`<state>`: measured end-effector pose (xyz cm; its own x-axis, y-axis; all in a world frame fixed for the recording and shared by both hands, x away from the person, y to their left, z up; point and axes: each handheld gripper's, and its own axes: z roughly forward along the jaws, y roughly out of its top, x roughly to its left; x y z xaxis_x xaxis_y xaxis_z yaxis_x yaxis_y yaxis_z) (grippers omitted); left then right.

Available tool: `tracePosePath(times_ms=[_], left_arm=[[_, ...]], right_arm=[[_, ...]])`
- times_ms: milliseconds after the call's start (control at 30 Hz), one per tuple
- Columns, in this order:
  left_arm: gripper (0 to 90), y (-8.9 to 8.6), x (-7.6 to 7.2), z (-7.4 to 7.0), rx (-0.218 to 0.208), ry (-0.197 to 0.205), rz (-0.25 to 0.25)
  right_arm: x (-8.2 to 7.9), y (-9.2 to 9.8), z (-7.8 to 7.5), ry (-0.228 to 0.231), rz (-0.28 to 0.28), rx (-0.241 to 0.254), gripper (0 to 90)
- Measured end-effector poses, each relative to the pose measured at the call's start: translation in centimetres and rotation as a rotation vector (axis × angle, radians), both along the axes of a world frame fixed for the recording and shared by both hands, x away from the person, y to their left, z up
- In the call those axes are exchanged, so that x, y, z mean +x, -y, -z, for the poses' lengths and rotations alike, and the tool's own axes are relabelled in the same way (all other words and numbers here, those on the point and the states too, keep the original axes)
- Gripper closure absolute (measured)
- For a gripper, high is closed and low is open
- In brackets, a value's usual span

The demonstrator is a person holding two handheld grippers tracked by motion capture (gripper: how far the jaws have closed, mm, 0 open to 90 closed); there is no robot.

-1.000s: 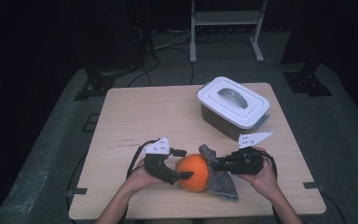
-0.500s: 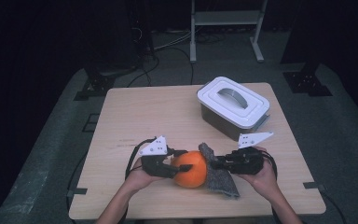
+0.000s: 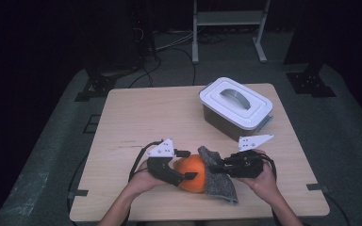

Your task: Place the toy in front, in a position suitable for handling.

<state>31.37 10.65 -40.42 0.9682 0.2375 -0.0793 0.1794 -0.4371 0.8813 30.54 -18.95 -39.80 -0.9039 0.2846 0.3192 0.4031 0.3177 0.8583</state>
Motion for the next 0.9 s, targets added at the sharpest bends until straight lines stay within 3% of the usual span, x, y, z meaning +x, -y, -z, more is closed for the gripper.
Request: tracePosePath(times_ms=[133, 300, 367, 500, 600, 767, 900], left_arm=[[34.1, 0.3, -0.1, 0.5, 0.005, 0.005, 0.021], [41.3, 0.6, -0.5, 0.3, 0.009, 0.047, 0.005], [43.7, 0.3, -0.4, 0.2, -0.009, 0.042, -0.011], [47.9, -0.6, 0.0, 0.0, -0.033, 0.036, -0.038], [48.0, -0.8, 0.0, -0.1, -0.033, 0.045, -0.055], [46.8, 0.0, -0.4, -0.1, -0.026, 0.059, -0.039], [32.9, 0.0, -0.2, 0.1, -0.017, 0.023, -0.033]], right_arm=[[0.3, 0.5, 0.2, -0.014, 0.015, -0.017, 75.3], [-0.4, -0.3, -0.9, 0.008, -0.019, 0.022, 75.4], [-0.4, -0.6, -0.8, 0.015, -0.019, 0.000, 75.4], [0.3, 0.4, -0.2, -0.013, 0.021, -0.014, 75.5], [0.7, 0.9, 0.3, -0.036, 0.055, -0.031, 75.4], [0.4, 0.4, -0.5, -0.004, 0.034, 0.005, 75.4], [0.6, 0.4, 0.1, -0.027, 0.031, -0.019, 75.5]])
